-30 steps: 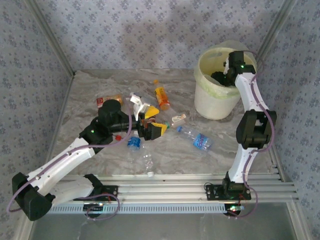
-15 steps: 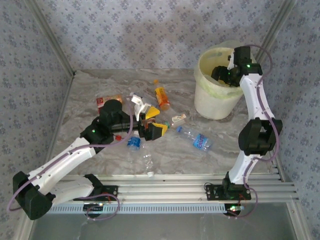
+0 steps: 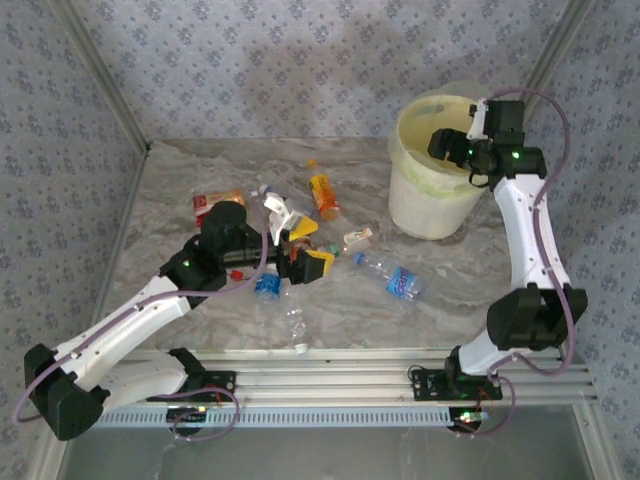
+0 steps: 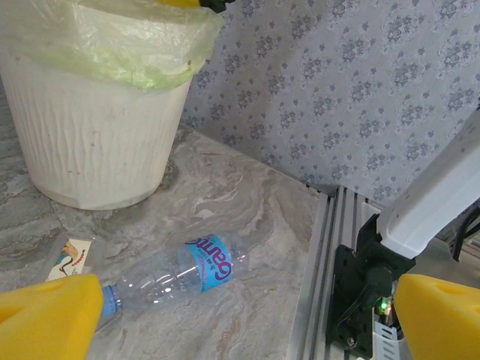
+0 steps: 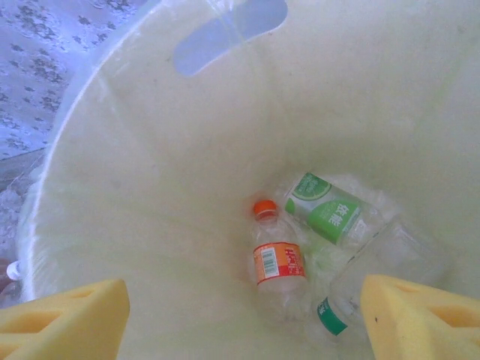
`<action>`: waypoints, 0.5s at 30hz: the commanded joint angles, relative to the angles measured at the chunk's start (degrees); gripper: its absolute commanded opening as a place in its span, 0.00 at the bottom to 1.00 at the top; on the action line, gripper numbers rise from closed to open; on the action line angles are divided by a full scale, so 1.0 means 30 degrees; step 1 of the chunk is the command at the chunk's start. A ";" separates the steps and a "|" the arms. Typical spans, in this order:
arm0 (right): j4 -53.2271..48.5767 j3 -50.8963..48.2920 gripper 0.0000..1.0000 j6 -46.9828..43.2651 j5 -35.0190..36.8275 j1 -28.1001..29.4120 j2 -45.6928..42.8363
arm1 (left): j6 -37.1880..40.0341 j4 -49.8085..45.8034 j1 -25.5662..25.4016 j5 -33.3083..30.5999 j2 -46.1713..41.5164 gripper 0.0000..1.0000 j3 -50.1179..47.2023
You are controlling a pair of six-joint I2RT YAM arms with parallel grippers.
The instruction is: Put the plastic bottles in the bin
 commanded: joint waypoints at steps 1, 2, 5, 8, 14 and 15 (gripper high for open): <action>0.0991 -0.1086 0.83 -0.0522 -0.0173 0.0329 -0.2002 | 0.0611 -0.0423 -0.0130 -0.0299 -0.0286 1.00 0.0717; 0.1025 -0.1395 0.83 -0.0698 -0.0071 0.0444 -0.2445 | 0.0713 -0.0523 -0.0131 -0.0372 -0.0271 1.00 0.0762; 0.0930 -0.2317 0.83 -0.1006 0.0196 0.0953 -0.4043 | 0.1126 -0.1062 -0.0127 -0.0765 -0.0371 1.00 0.0953; 0.0845 -0.3246 0.83 -0.1308 0.0573 0.1879 -0.5640 | 0.1519 -0.1839 -0.0132 -0.1285 -0.0564 1.00 0.1196; -0.0031 -0.5042 0.82 -0.0938 0.1485 0.4641 -0.8404 | 0.2314 -0.6131 -0.0122 -0.2937 -0.1142 1.00 0.2114; -0.0075 -0.5512 0.82 -0.0721 0.1609 0.5249 -0.8886 | 0.2363 -0.6908 -0.0132 -0.3161 -0.1321 1.00 0.2262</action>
